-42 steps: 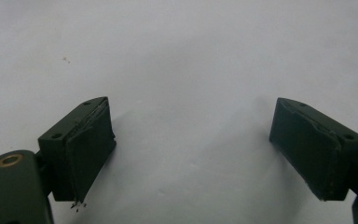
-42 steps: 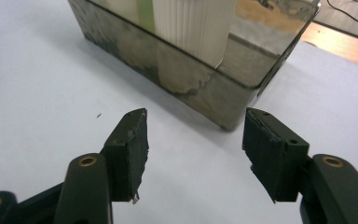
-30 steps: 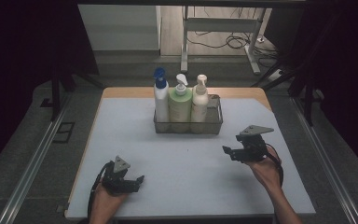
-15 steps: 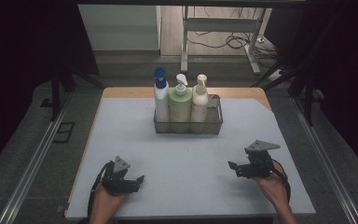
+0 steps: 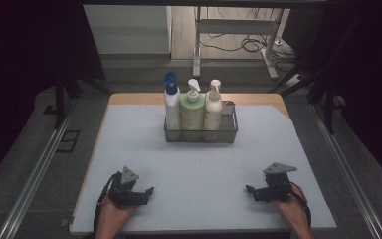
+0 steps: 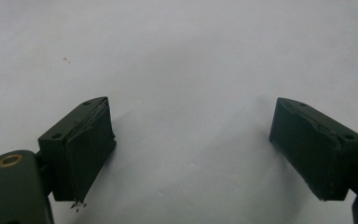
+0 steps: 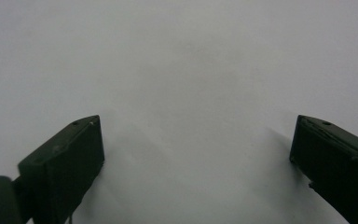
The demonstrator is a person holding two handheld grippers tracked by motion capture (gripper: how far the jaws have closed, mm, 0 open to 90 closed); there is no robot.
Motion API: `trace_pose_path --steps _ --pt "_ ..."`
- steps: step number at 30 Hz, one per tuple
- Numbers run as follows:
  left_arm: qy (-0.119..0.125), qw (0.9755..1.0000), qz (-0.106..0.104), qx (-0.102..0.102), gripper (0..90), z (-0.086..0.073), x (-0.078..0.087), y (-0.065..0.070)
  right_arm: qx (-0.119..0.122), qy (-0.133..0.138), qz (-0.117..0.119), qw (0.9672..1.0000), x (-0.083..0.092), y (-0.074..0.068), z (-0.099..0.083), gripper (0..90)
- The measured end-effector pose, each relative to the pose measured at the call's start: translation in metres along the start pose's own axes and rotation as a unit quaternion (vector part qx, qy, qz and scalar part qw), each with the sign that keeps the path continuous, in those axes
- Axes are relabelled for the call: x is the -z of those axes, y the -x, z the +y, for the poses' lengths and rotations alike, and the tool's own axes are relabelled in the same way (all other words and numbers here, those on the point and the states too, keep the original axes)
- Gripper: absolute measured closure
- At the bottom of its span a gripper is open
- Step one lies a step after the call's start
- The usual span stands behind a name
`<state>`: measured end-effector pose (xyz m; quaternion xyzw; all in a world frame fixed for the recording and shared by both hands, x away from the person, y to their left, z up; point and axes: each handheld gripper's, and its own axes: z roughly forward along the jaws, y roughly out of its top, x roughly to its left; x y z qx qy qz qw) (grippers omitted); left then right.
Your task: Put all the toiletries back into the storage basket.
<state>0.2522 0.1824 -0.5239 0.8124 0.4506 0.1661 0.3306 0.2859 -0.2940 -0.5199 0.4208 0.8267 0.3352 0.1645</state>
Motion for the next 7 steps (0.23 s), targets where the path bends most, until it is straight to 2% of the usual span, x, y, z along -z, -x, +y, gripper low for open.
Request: trace_pose_path --steps 7 --pt "-0.001 1.0000 -0.001 0.000 13.2 0.0000 0.0001 -0.0001 0.002 -0.003 -0.003 1.0000 -0.0006 -0.0005 0.0000 2.1"
